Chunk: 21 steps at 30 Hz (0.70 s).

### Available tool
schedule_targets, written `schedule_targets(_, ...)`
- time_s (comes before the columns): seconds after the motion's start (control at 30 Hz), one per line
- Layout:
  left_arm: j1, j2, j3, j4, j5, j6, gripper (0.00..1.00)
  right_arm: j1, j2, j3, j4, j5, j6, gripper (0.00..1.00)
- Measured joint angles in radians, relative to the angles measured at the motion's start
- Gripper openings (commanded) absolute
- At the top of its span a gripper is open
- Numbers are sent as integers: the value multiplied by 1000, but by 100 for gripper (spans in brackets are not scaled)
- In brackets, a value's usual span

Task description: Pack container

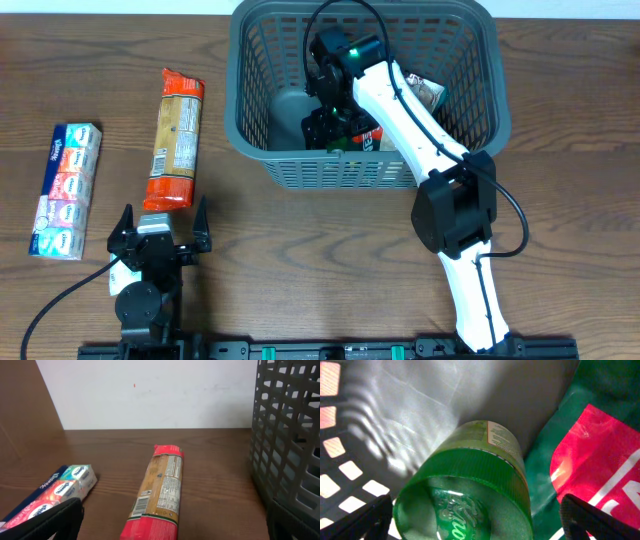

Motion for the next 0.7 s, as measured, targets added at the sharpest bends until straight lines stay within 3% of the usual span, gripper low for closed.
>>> schedule_targets(0.3, 0, 0, 0, 0, 0, 0, 99, -13, -179, 242, -41, 47, 14, 99)
schedule_targets(0.53, 0, 0, 0, 0, 0, 0, 99, -132, -510, 376, -118, 345, 120, 99)
schedule_targets(0.7, 0, 0, 0, 0, 0, 0, 99, -341, -681, 383, -220, 617, 258, 99)
